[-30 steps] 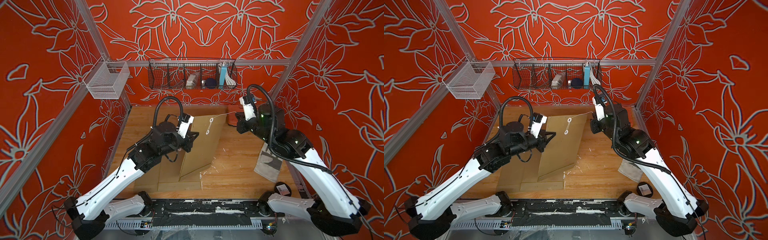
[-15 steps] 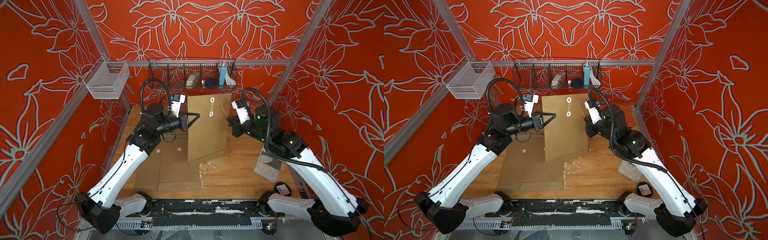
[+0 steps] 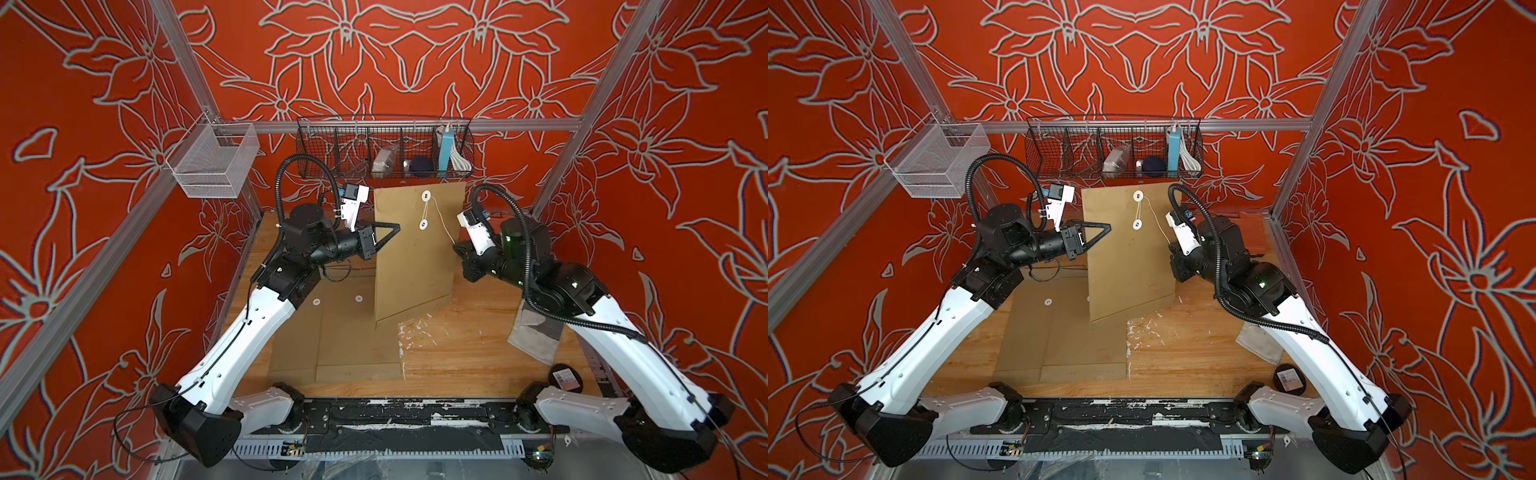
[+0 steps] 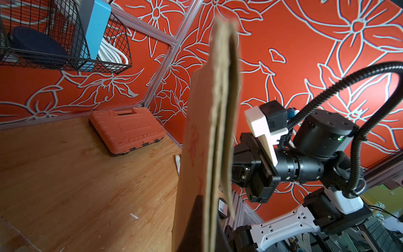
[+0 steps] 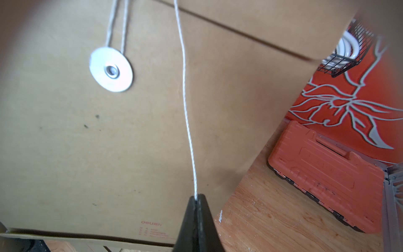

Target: Open the file bag

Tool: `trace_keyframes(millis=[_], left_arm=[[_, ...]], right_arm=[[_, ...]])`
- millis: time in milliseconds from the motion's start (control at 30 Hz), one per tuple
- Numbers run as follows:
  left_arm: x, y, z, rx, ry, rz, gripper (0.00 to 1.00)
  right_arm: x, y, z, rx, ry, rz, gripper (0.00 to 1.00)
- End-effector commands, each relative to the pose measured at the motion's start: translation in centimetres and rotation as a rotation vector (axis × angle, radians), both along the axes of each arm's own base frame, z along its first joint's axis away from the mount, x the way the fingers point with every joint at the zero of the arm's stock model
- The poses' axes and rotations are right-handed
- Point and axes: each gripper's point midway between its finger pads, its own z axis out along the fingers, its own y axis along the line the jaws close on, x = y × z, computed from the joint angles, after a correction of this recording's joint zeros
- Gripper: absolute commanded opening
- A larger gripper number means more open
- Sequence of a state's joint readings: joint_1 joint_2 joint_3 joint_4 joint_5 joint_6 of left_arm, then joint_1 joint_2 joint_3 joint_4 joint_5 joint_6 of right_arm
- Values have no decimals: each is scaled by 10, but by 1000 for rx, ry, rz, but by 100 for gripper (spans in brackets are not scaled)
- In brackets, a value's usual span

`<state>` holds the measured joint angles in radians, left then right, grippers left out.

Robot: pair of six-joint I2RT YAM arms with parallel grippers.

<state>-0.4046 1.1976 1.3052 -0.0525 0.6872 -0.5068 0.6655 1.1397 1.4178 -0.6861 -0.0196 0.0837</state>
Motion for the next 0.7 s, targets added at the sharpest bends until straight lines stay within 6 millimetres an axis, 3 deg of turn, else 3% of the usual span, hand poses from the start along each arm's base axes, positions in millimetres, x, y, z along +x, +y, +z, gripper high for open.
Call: trace_keyframes(millis=[0,433,667], left_arm=[[-12,5,29,-38,-79,-15,0],[-12,10,28,-37,-78,3,0],[-12,13,27,-37,-75,13,0]], right_arm=[[-3,-3,-16,-51,32,18,0],[-19,16,-31,-49,102,157,0],[-17,10,-37,-78,106,128,0]])
